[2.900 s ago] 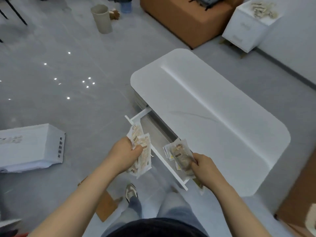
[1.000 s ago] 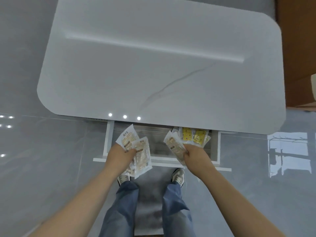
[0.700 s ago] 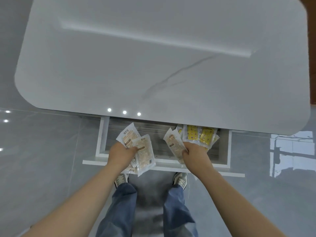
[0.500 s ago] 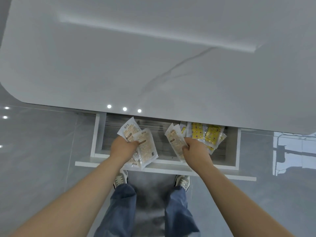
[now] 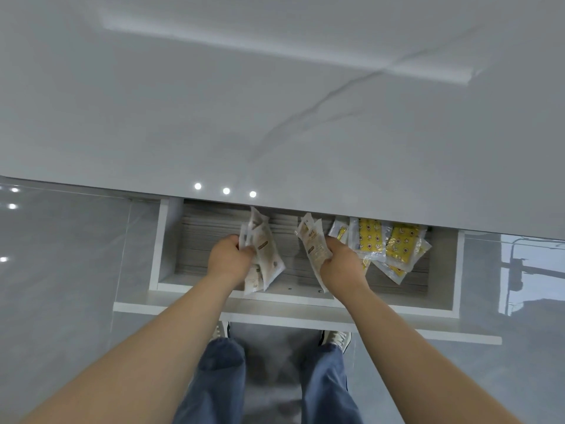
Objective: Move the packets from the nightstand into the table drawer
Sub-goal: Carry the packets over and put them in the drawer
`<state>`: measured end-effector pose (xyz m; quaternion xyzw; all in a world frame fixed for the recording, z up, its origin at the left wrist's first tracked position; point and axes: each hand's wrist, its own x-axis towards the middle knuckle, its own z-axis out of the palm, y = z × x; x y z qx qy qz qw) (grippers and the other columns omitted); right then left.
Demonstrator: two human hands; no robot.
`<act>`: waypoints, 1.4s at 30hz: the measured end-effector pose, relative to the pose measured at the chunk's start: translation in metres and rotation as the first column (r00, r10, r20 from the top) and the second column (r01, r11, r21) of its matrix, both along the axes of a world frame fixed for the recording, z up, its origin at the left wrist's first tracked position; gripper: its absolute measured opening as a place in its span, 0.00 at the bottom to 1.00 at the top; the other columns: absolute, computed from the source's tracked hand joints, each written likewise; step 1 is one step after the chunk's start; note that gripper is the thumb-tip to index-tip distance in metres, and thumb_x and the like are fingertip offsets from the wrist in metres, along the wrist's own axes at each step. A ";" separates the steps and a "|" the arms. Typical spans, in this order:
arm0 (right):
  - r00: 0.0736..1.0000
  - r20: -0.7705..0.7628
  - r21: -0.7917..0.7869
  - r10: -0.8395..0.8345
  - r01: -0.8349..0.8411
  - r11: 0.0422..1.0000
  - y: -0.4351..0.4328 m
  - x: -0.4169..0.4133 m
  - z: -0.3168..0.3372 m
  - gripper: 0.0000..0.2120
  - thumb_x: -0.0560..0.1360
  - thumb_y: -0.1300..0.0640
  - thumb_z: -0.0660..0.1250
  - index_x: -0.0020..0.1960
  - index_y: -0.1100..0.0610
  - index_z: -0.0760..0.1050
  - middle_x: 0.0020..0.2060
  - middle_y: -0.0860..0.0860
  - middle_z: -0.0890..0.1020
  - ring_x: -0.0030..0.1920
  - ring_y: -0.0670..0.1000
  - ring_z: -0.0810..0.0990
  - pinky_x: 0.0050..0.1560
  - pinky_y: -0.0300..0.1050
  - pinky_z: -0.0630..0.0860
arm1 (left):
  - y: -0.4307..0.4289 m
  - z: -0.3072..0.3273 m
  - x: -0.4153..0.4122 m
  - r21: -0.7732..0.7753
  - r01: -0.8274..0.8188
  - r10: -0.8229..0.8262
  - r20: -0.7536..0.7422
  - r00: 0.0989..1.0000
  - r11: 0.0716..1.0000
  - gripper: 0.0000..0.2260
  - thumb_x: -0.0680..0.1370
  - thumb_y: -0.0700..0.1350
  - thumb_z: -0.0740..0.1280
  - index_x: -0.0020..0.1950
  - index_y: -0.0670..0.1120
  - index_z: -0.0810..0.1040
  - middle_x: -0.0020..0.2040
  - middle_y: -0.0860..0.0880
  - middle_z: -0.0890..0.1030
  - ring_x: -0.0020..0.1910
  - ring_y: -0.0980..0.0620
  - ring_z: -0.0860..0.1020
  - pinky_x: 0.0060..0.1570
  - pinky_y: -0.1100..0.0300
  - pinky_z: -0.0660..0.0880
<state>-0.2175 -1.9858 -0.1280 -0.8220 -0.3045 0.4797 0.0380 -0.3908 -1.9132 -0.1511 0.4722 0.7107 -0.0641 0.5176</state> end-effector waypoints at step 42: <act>0.999 0.019 0.219 0.042 -0.045 0.975 -0.012 -0.023 0.007 0.24 0.77 0.58 0.65 0.71 0.52 0.66 0.66 0.52 0.74 0.65 0.51 0.72 0.60 0.43 0.70 | -0.010 0.026 -0.015 0.101 0.143 -0.144 0.002 0.990 0.984 0.21 0.78 0.41 0.64 0.71 0.42 0.68 0.66 0.44 0.74 0.63 0.47 0.74 0.52 0.65 0.65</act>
